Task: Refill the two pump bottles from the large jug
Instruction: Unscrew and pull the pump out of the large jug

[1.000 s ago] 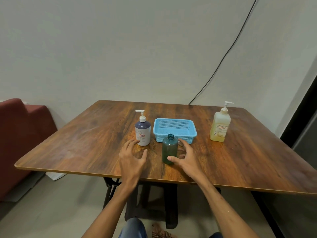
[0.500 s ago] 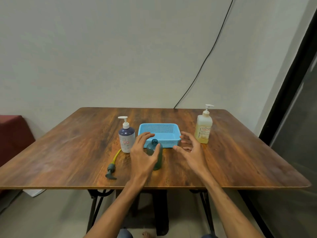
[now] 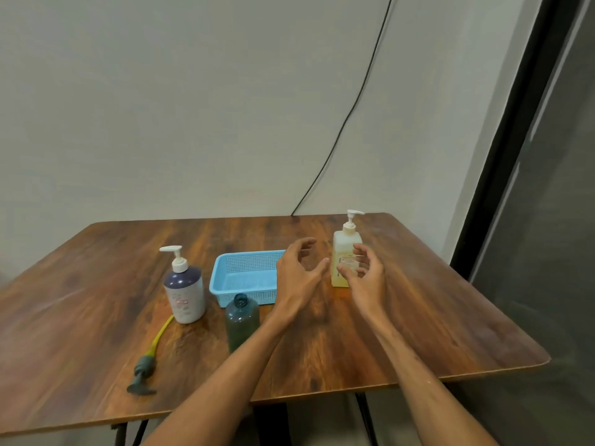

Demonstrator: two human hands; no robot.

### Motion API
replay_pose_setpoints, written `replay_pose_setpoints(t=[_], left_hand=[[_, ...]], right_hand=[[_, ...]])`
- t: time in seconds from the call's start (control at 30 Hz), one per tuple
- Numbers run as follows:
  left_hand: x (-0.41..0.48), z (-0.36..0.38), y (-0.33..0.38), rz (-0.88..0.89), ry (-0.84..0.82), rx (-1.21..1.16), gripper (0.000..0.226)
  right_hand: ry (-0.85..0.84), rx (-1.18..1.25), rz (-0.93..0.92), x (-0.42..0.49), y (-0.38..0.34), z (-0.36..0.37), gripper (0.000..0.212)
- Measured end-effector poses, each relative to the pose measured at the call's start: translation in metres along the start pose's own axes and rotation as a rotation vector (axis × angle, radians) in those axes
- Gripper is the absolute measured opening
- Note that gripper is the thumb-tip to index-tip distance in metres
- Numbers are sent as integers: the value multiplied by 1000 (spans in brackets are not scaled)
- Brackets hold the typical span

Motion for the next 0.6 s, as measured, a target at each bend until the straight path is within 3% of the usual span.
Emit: replay_pose_setpoints(t=[0.13, 0.33, 0.4, 0.6], left_hand=[[25, 38, -22, -100, -43, -35, 57], [54, 84, -60, -172, -157, -34, 88], [59, 98, -72, -181, -223, -44, 96], [66, 117, -96, -166, -330, -166, 91]], right_hand=[[-8, -23, 53, 31, 15, -8, 65], [-235, -32, 209, 81, 51, -5, 110], [-301, -22, 215, 94, 56, -1, 104], [-403, 51, 224, 114, 61, 8, 75]])
Point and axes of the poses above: each hand's wrist, its own x-axis towards the middle knuckle, its own z-axis out of the palm, y = z × x, the point moved 2 cm from there along x, towards the middle knuckle, and after that the axes turned 9 degrees about z, right-handed, at the moved point
